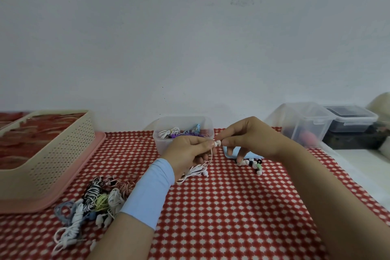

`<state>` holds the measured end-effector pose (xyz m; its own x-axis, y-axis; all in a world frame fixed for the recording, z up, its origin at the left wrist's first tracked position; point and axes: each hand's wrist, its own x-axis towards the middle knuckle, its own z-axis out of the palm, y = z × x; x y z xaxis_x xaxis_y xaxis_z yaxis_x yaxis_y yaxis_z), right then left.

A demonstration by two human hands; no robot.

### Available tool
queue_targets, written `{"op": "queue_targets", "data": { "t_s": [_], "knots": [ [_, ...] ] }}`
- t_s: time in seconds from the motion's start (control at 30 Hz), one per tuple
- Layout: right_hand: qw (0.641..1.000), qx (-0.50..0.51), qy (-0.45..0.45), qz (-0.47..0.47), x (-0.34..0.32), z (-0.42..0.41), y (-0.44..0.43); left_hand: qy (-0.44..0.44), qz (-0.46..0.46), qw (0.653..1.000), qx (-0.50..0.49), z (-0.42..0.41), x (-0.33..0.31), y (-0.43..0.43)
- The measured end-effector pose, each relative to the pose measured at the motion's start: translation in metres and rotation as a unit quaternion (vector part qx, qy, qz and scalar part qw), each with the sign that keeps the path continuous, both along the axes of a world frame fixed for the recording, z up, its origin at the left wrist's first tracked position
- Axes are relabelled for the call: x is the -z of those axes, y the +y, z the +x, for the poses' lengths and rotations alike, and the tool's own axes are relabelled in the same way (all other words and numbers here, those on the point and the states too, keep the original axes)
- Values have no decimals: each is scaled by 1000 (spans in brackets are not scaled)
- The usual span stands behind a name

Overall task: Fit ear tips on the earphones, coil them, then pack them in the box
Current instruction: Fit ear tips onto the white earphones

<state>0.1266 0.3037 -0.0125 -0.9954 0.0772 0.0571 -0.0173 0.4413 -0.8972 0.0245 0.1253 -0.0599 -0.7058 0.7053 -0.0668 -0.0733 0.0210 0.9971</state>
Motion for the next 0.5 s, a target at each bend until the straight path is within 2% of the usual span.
{"op": "queue_targets", "data": {
  "t_s": [0.2,0.5],
  "knots": [
    [998,-26,-42,-49,2,2,2,4,-10,998,58,4,-4,-5],
    [995,-37,-64,-68,5,1,2,17,-1,996,85,8,-4,-6]
  ]
}}
